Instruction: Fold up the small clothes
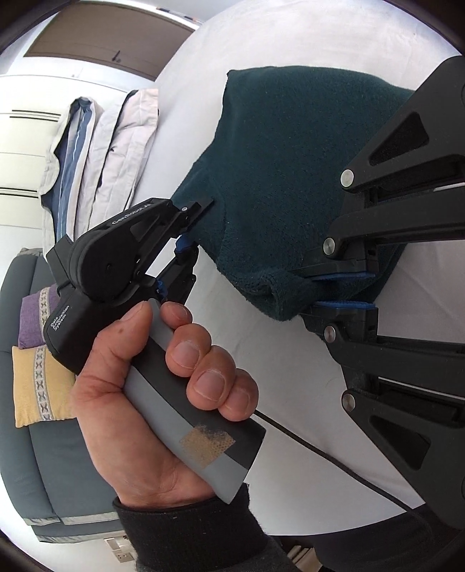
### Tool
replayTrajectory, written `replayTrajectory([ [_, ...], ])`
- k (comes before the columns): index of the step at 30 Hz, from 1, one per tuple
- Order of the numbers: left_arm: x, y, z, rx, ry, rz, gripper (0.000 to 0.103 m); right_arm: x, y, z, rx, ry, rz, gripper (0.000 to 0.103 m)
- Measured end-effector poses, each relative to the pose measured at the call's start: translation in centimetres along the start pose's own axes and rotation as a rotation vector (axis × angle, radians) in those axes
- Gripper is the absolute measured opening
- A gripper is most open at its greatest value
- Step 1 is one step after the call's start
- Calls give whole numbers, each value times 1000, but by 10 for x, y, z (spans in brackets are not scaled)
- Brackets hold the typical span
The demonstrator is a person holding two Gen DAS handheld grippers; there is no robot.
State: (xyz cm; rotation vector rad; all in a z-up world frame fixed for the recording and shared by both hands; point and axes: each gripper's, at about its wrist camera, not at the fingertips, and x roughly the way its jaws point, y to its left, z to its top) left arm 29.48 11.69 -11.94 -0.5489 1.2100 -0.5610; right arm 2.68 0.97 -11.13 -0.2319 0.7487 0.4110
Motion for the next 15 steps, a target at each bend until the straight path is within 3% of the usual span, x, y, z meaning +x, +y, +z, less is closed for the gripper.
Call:
replayTrajectory([
  [2, 3, 6, -2, 5, 6, 15, 14, 4, -3, -9, -2, 26, 14, 8],
  [4, 8, 14, -5, -11, 4, 37, 24, 16, -6, -18, 0, 82, 30, 12],
  [6, 5, 24, -8, -35, -16, 12, 25, 12, -13, -30, 42, 89, 61, 14],
  [7, 1, 27, -10, -43, -33, 16, 30, 7, -17, -34, 57, 86, 81, 18],
  [9, -7, 28, -12, -31, -57, 55, 32, -8, -24, -43, 89, 80, 141, 28],
  [15, -51, -5, -22, 70, -217, 218, 33, -68, -80, -66, 263, 21, 228, 28],
])
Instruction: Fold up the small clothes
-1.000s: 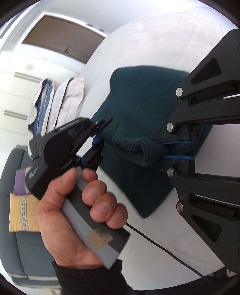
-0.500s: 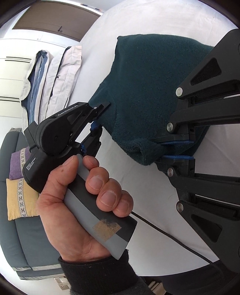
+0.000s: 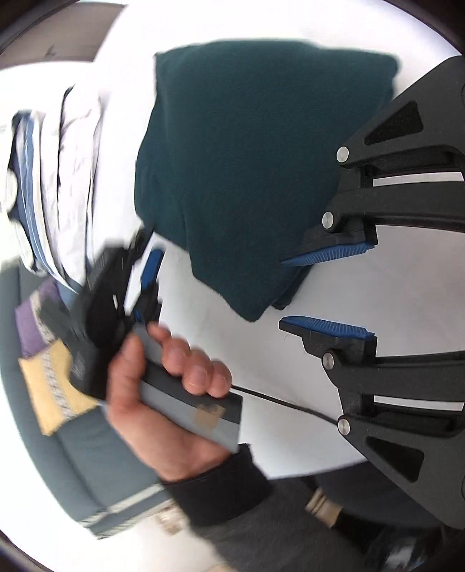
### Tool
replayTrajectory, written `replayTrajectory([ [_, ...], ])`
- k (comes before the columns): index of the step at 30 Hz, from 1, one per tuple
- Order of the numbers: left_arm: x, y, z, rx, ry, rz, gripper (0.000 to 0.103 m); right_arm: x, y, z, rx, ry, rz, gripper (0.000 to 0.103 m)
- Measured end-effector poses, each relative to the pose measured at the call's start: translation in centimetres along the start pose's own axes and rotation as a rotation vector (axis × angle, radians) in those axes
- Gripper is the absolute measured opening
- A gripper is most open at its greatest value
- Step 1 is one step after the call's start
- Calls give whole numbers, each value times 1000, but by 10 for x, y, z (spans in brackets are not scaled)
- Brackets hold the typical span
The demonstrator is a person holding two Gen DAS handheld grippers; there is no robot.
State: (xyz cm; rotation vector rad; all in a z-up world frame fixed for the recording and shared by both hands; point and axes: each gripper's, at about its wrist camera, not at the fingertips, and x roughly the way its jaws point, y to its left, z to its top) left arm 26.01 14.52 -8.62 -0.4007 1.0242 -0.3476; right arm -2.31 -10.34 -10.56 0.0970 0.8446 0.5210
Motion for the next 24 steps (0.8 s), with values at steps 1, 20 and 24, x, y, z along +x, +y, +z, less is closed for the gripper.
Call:
replayTrajectory([
  [1, -10, -10, -2, 30, -28, 8, 33, -8, -11, 0, 30, -14, 10, 28],
  [20, 10, -11, -102, 155, -72, 88, 61, -14, -221, -57, 686, -34, 299, 20],
  [24, -16, -29, -105, 180, -150, 153, 58, -32, -222, -54, 664, -78, 389, 25],
])
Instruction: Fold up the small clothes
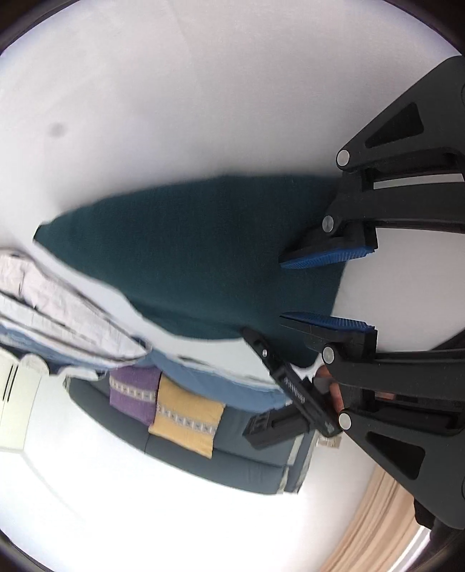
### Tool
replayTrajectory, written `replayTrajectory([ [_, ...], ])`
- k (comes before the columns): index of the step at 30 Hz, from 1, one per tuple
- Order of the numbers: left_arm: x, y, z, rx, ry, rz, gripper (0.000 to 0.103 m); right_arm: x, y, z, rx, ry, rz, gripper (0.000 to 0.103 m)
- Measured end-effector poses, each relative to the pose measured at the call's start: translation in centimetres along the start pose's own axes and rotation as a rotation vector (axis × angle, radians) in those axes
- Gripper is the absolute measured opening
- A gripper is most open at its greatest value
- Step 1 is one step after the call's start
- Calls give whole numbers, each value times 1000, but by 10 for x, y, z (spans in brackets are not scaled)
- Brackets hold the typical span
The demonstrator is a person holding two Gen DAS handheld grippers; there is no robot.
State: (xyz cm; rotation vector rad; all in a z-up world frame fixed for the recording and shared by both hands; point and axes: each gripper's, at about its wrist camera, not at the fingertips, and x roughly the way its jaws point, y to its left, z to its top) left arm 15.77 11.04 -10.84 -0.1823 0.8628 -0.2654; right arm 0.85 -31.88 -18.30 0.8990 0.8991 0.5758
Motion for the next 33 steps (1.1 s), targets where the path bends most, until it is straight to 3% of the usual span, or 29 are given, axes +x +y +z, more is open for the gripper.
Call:
replayTrajectory([
  [2, -19, -10, -1, 26, -67, 22, 57, 9, 1, -8, -14, 23, -3, 25],
  [4, -29, -23, -3, 58, -95, 11, 57, 8, -4, -16, -20, 88, -93, 23],
  [9, -14, -40, -10, 148, -54, 17, 57, -12, -20, -9, 18, 81, -44, 23],
  [12, 13, -25, -13, 98, 18, 25, 58, -37, -8, -1, 2, 21, -31, 26],
  [15, 25, -1, -15, -25, 67, -67, 63, -52, -1, 31, 10, -31, -21, 26],
  [17, 23, -2, -15, -19, 64, -68, 63, -48, 5, 60, 10, -36, 10, 26],
  [20, 21, -9, -17, 14, 56, -39, 63, -16, 6, 108, 59, -15, 29, 34],
  [22, 23, -8, -17, 5, 58, -50, 63, 30, 23, 142, 103, 22, 57, 34],
  [25, 25, -6, -22, 7, 57, -53, 64, 89, 19, 175, 152, 51, 1, 32],
  [31, 36, -8, -29, 24, 54, -45, 66, 110, -26, 214, 304, -46, -81, 31],
  [33, 39, -9, -30, 28, 53, -42, 66, 101, -46, 215, 366, -54, -58, 28],
])
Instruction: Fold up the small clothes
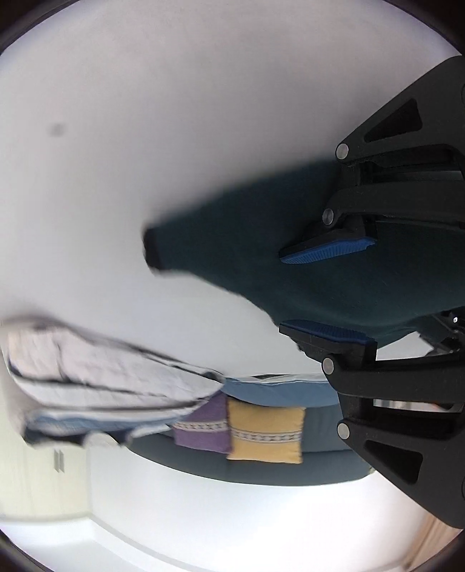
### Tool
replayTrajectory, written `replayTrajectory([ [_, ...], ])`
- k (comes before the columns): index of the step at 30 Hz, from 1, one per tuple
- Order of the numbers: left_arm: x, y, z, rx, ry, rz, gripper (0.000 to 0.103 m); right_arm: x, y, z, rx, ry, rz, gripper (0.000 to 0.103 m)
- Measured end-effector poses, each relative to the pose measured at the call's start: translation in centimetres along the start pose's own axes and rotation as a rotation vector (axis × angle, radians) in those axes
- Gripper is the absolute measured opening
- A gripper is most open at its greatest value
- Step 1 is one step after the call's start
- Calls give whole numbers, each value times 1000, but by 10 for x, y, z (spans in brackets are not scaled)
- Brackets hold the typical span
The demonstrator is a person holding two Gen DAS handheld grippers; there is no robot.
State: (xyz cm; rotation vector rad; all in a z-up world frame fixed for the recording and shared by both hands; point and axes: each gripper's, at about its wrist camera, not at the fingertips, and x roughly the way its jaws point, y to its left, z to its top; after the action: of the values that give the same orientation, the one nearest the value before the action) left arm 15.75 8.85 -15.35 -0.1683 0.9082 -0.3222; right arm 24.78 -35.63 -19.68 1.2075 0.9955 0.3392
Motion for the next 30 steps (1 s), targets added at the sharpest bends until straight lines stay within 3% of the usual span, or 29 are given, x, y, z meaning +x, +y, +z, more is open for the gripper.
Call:
replayTrajectory([
  [4, 0, 2, 0, -4, 2, -5, 66, -11, 16, -1, -78, -54, -86, 31],
  [6, 1, 2, 1, -3, 3, -5, 67, 5, 41, -8, -129, -79, -90, 34],
  [9, 1, 2, 1, 0, 4, -1, 67, 20, 81, -30, -224, -10, -41, 34],
  [12, 1, 1, 0, 1, 4, -1, 67, 60, 122, -55, -325, 123, -33, 34],
  [13, 1, 1, 0, 0, 4, -1, 67, 72, 128, -63, -343, 164, -36, 38],
  [14, 1, 1, 0, -1, 4, -2, 67, 87, 132, -71, -361, 200, -54, 52],
  [18, 1, 1, 0, -2, 3, -3, 67, 117, 124, -85, -426, 176, -181, 54],
  [23, 1, 3, -1, -13, -1, -22, 67, 99, 122, -83, -363, 127, -154, 53],
  [27, -5, 12, 0, -54, -11, -71, 67, 49, 137, -97, -418, 46, -94, 54],
  [30, -22, 22, 2, -106, -30, -85, 66, 2, 125, -108, -417, -4, -76, 61],
])
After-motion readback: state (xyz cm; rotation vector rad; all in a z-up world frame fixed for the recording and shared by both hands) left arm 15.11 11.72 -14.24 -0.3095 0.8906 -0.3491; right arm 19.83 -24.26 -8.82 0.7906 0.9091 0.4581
